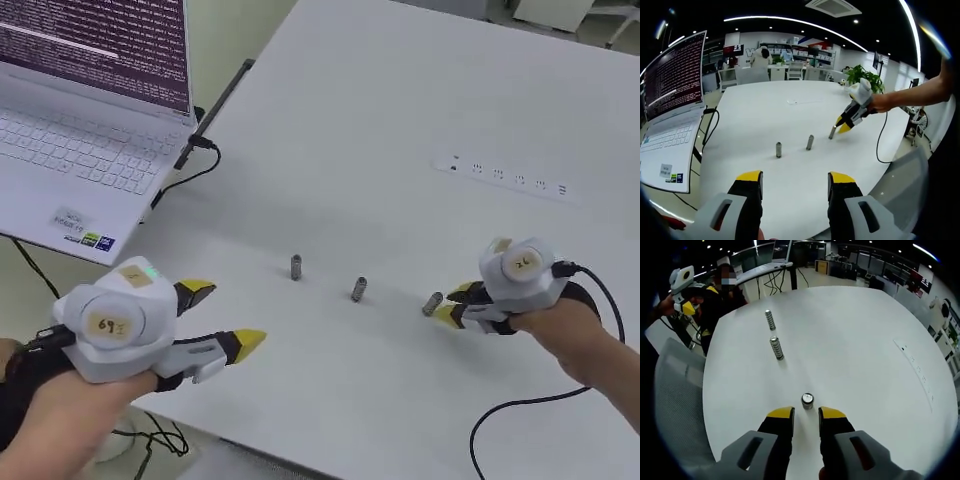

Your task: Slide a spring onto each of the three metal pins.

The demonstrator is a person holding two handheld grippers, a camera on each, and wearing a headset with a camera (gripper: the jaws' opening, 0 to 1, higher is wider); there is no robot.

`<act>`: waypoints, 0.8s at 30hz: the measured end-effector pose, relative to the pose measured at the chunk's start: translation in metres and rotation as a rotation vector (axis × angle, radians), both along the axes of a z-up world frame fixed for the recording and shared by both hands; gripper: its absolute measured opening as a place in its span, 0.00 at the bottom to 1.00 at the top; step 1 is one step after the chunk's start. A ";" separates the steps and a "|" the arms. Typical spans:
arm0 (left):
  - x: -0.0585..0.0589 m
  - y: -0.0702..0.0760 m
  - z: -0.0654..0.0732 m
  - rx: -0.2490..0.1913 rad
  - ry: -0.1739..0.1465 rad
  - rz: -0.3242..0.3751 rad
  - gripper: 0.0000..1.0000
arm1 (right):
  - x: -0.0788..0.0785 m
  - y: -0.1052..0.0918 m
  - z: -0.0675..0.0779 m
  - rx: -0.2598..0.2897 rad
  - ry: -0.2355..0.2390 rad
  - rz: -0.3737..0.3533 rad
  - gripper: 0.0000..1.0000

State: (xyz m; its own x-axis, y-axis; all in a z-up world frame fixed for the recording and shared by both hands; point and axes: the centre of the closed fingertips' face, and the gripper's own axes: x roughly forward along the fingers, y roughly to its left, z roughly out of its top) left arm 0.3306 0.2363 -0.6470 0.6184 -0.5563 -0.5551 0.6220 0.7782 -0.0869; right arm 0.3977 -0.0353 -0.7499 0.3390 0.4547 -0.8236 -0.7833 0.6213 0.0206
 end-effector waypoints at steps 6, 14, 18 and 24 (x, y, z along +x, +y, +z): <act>0.000 -0.007 0.004 -0.009 -0.011 -0.018 0.47 | -0.017 -0.001 0.012 0.026 -0.032 -0.013 0.21; -0.002 -0.007 0.009 -0.008 -0.028 -0.042 0.47 | -0.030 0.002 0.029 0.078 -0.059 -0.062 0.24; -0.002 -0.004 0.010 -0.014 -0.032 -0.037 0.47 | -0.034 0.007 0.041 0.117 -0.081 -0.084 0.26; -0.001 -0.001 0.012 -0.018 -0.041 -0.035 0.47 | -0.044 0.009 0.058 0.162 -0.109 -0.130 0.32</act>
State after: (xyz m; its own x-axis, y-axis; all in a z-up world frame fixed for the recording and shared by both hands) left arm 0.3291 0.2353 -0.6353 0.6203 -0.5881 -0.5191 0.6524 0.7541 -0.0747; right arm 0.3541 -0.0266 -0.6921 0.4864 0.5247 -0.6986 -0.7002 0.7123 0.0475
